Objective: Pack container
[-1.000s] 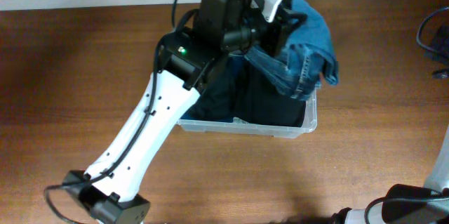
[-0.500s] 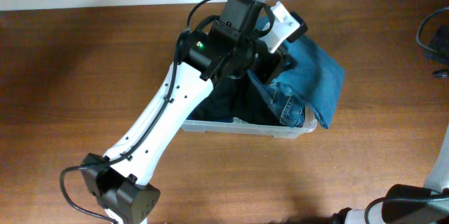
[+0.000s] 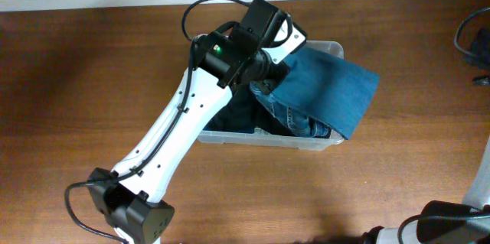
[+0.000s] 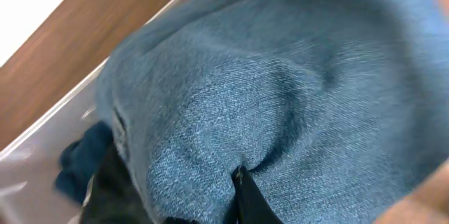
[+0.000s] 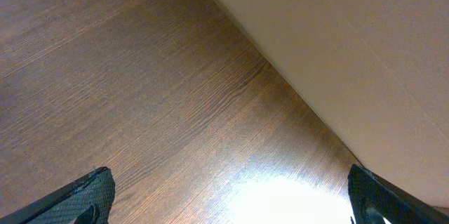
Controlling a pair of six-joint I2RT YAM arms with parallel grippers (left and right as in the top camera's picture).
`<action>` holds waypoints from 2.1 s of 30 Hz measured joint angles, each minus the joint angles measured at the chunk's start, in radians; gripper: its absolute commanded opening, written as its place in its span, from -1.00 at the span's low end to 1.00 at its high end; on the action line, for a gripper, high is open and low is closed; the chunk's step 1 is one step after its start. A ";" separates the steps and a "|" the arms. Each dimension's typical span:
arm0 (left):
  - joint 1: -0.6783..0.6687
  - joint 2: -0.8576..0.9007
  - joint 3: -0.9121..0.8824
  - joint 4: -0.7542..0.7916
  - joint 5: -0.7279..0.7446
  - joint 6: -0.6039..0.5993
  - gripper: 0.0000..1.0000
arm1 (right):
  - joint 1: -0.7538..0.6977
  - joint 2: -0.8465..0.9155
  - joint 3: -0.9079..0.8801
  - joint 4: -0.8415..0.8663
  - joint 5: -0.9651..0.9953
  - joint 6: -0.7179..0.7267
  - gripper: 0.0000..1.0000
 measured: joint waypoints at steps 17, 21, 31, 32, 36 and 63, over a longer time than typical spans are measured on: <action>0.047 0.000 0.000 -0.219 -0.268 -0.010 -0.91 | 0.000 0.000 0.000 0.000 0.000 0.000 0.97; 0.047 0.000 0.000 -0.237 -0.286 -0.036 -0.31 | 0.000 0.000 0.000 0.000 0.000 0.000 0.97; 0.076 0.000 0.000 -0.266 -0.354 -0.079 0.98 | 0.000 0.000 0.000 0.000 0.000 0.000 0.97; 0.080 0.000 0.000 -0.270 -0.354 -0.081 0.98 | 0.000 0.000 0.000 0.000 0.000 0.000 0.97; 0.102 0.000 0.000 -0.299 -0.360 -0.107 0.99 | 0.000 0.000 0.000 0.000 0.000 0.000 0.97; 0.268 -0.050 0.000 -0.356 -0.355 -0.537 0.98 | 0.000 0.000 0.000 0.000 0.000 0.000 0.97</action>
